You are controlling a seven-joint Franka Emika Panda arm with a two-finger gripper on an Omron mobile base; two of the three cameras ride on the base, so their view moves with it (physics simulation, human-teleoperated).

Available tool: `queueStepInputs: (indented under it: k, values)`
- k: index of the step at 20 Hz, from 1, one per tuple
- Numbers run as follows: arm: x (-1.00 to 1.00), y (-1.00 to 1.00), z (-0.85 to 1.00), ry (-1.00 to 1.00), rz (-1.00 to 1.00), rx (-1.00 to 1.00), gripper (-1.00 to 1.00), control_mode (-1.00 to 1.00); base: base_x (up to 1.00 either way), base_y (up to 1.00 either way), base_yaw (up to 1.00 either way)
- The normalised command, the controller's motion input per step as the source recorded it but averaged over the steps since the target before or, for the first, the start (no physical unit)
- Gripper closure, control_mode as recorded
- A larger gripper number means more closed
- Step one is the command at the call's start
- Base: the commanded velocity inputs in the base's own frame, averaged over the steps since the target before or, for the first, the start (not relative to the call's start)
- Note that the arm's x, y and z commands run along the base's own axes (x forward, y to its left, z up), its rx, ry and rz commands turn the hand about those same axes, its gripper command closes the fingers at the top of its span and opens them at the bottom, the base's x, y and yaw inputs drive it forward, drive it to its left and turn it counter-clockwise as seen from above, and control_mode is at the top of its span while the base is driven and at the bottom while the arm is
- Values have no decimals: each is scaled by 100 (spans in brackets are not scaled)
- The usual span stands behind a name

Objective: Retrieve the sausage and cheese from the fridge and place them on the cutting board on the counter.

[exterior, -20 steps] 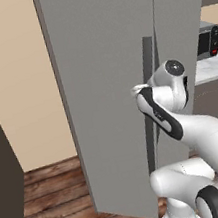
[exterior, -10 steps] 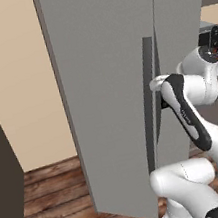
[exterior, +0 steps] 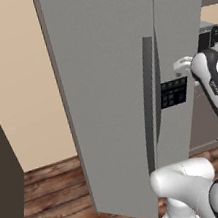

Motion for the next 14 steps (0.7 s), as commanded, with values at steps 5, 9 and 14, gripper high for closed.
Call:
queueStepInputs:
  k: [5, 9, 14]
  values:
    - [38, -16, 0, 4, -5, 46, -100, -100, 0, 0, 0]
    - [76, 0, 0, 9, -12, 48, -100, -100, 0, 0, 0]
    - [51, 17, 0, 7, -14, 36, -100, -100, 0, 0, 0]
